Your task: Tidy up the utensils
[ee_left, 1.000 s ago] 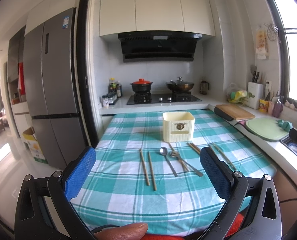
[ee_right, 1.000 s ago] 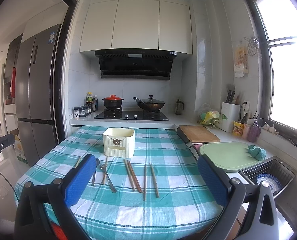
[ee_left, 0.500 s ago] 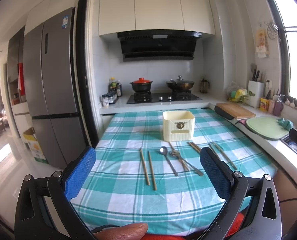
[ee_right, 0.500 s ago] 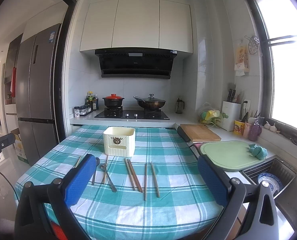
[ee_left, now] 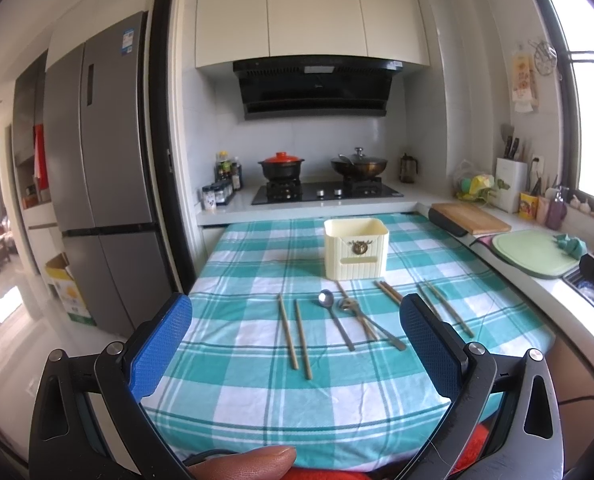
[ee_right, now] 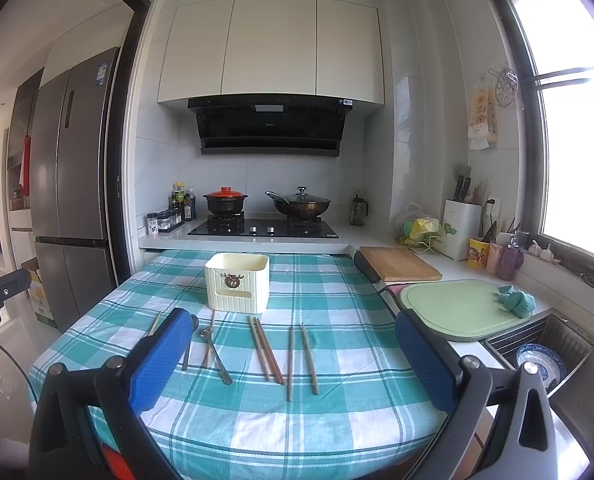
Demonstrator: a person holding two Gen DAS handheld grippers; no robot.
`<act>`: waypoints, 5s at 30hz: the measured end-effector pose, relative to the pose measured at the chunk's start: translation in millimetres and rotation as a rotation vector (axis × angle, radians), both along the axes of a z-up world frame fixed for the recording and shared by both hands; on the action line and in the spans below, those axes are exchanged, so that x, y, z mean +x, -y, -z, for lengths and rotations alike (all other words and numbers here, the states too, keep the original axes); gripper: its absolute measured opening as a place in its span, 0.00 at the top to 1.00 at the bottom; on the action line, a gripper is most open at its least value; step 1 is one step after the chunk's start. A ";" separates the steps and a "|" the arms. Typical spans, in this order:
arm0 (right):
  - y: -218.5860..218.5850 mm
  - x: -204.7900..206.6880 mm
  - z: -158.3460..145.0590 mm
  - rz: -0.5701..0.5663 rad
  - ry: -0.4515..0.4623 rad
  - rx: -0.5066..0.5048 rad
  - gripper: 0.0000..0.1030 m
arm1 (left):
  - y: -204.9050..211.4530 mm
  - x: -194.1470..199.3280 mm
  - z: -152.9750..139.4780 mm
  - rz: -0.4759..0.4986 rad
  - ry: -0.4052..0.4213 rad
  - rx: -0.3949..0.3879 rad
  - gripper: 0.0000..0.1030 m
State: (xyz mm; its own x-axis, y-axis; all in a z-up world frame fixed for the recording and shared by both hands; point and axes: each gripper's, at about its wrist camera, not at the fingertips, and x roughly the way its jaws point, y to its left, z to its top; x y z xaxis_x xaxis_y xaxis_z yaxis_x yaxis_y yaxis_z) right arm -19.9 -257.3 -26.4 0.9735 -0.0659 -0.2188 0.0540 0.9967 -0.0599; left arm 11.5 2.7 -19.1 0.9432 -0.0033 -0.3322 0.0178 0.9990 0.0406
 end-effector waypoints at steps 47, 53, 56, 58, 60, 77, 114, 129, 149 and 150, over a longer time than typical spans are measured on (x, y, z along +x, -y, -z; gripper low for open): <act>74.7 359.1 214.5 -0.126 -0.732 -0.033 0.53 | -64.4 371.6 236.1 -0.153 -0.697 -0.110 0.01; 77.4 382.1 218.6 -0.162 -0.786 -0.034 0.58 | -67.1 393.7 237.8 -0.126 -0.730 -0.080 0.02; 73.6 400.0 217.7 -0.176 -0.800 -0.048 0.65 | -62.3 406.3 232.2 -0.096 -0.728 -0.069 0.27; 70.3 409.1 215.3 -0.189 -0.802 -0.052 0.74 | -56.3 412.0 228.8 -0.066 -0.741 -0.063 0.56; 66.4 424.7 215.6 -0.202 -0.817 -0.051 0.80 | -49.3 417.0 227.6 -0.034 -0.754 -0.058 0.73; 59.2 442.9 119.1 -0.269 -0.615 0.116 0.94 | -66.4 412.5 116.7 0.114 -0.495 -0.253 0.96; -40.6 577.5 -18.1 -0.364 -0.325 0.140 0.94 | 31.3 550.0 19.4 0.259 -0.320 -0.318 0.96; -24.5 562.4 2.7 -0.316 -0.357 0.160 0.52 | 10.5 527.4 37.7 0.244 -0.443 -0.255 0.24; 95.5 260.8 189.4 0.031 -0.569 0.112 0.43 | -83.6 258.7 183.4 0.052 -0.612 -0.255 0.03; 94.0 260.1 193.1 0.023 -0.578 0.107 0.43 | -80.2 259.6 182.3 0.059 -0.610 -0.254 0.03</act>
